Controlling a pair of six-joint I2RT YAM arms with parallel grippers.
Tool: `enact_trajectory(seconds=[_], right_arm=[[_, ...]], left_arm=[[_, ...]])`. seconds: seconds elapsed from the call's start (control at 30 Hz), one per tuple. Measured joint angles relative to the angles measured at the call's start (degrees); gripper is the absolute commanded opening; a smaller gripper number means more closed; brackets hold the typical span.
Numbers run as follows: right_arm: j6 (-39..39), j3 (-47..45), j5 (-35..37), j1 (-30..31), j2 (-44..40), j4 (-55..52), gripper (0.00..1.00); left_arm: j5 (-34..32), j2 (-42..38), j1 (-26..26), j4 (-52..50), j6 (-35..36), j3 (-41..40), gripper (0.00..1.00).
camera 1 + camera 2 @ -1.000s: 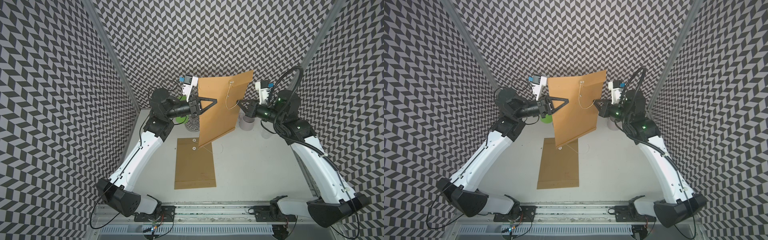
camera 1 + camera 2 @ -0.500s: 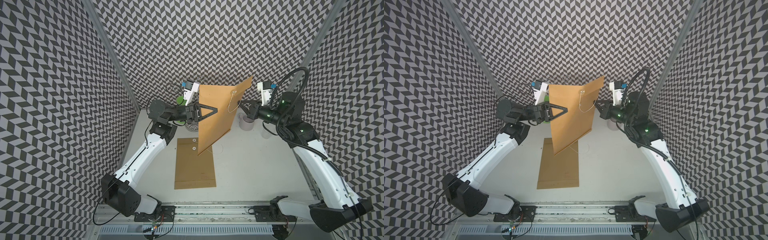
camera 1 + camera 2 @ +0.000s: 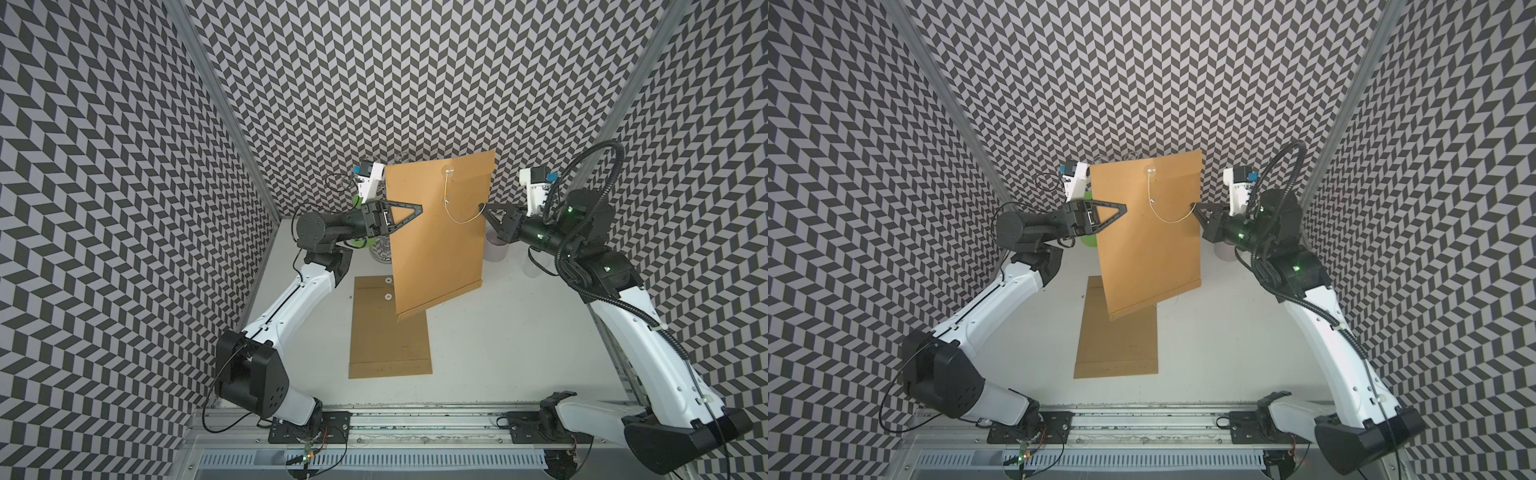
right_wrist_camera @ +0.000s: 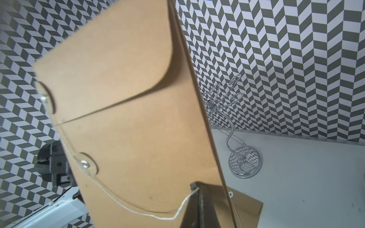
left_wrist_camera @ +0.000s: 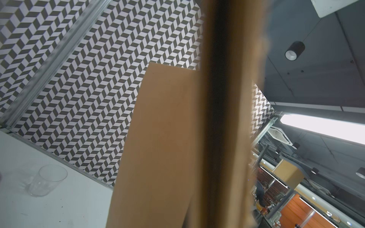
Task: Close the mouth of the file bag
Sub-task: Close the file bag.
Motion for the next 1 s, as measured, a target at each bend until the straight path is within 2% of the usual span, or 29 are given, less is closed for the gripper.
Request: enact_trajectory(seconds=[0.13, 0.23, 0.73, 0.9, 1.0], right_arm=[[0.2, -1.7, 0.4, 0.6, -0.3, 0.8, 0.00], [0.3, -2.9, 1.2, 1.9, 0.3, 1.7, 0.00], [3.9, -6.2, 2.8, 11.1, 5.6, 8.9, 0.00], [4.5, -6.2, 3.0, 12.6, 6.1, 9.6, 0.00], [3.9, -6.2, 4.4, 12.5, 6.1, 8.9, 0.00]], left_arm=[[-2.7, 2.1, -1.3, 8.7, -8.1, -1.9, 0.00], [-3.7, 2.9, -2.6, 10.5, -10.4, -2.3, 0.00], [-5.7, 3.3, -6.5, 12.9, -11.7, -2.2, 0.00], [-5.8, 3.4, -6.1, 12.7, -11.1, -2.2, 0.00], [-5.5, 2.8, -4.1, 8.9, -7.2, -2.4, 0.00]])
